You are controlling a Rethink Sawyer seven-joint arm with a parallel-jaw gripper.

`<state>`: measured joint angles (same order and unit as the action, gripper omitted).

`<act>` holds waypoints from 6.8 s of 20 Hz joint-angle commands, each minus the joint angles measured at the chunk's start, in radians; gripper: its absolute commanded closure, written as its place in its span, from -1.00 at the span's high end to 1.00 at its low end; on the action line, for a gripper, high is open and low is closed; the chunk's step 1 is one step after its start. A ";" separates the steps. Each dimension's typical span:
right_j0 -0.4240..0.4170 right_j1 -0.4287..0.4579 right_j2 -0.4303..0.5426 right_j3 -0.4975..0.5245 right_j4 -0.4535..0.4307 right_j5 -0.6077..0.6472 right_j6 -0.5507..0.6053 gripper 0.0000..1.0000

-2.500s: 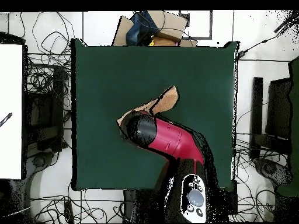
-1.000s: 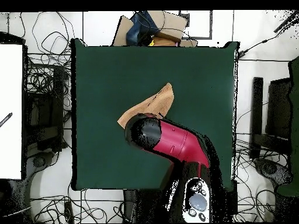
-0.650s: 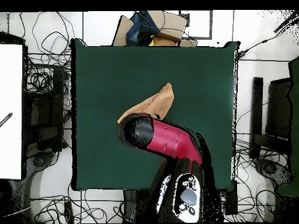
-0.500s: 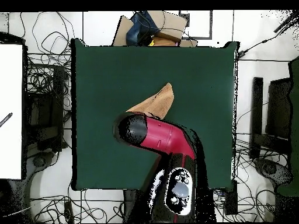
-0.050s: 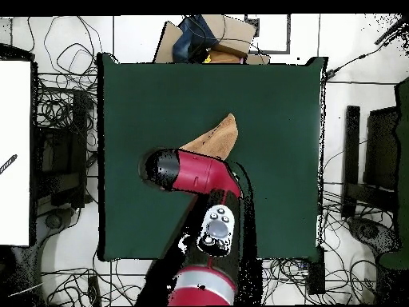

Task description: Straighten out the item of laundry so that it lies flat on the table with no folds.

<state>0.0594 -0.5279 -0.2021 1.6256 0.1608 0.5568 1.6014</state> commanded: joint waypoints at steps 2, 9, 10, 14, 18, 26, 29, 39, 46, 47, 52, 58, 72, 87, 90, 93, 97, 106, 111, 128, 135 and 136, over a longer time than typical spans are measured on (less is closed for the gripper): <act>0.005 0.199 0.021 -0.174 -0.009 0.093 0.186 1.00; -0.076 0.230 0.059 -0.193 -0.015 0.008 0.116 1.00; -0.083 0.230 0.065 -0.195 -0.014 -0.003 0.112 1.00; -0.098 0.216 0.068 -0.179 -0.017 -0.011 0.112 1.00; -0.124 0.210 0.073 -0.147 -0.027 -0.042 0.106 1.00; -0.156 0.242 0.093 -0.101 -0.001 -0.131 0.165 1.00; -0.180 0.241 0.116 -0.083 0.023 -0.139 0.176 1.00; -0.084 0.224 0.060 -0.109 0.002 -0.160 0.211 1.00; -0.013 0.219 0.034 -0.105 0.032 -0.141 0.257 1.00; -0.007 0.221 0.034 -0.102 0.042 -0.139 0.268 1.00; 0.001 0.218 0.045 -0.093 0.060 -0.147 0.272 1.00; -0.060 0.197 0.096 -0.042 0.044 -0.263 0.230 -1.00; -0.157 0.115 0.136 0.089 0.044 -0.317 0.224 -1.00; -0.160 0.210 0.110 0.037 -0.002 -0.330 0.169 -1.00; -0.160 0.256 0.112 0.008 -0.004 -0.350 0.163 -1.00; -0.155 0.293 0.115 -0.007 -0.001 -0.375 0.169 -1.00; -0.156 0.333 0.131 -0.031 0.012 -0.392 0.174 -1.00; -0.134 0.344 0.165 -0.010 0.042 -0.445 0.226 -1.00; -0.082 0.326 0.141 0.002 0.070 -0.422 0.265 -1.00; -0.020 0.329 0.175 -0.031 0.059 -0.361 0.216 -1.00; 0.007 0.329 0.153 -0.056 0.049 -0.290 0.187 -1.00; 0.008 0.330 0.154 -0.061 0.047 -0.277 0.181 -1.00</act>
<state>0.0054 -0.3160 -0.2192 1.5969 0.1722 0.2365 1.6014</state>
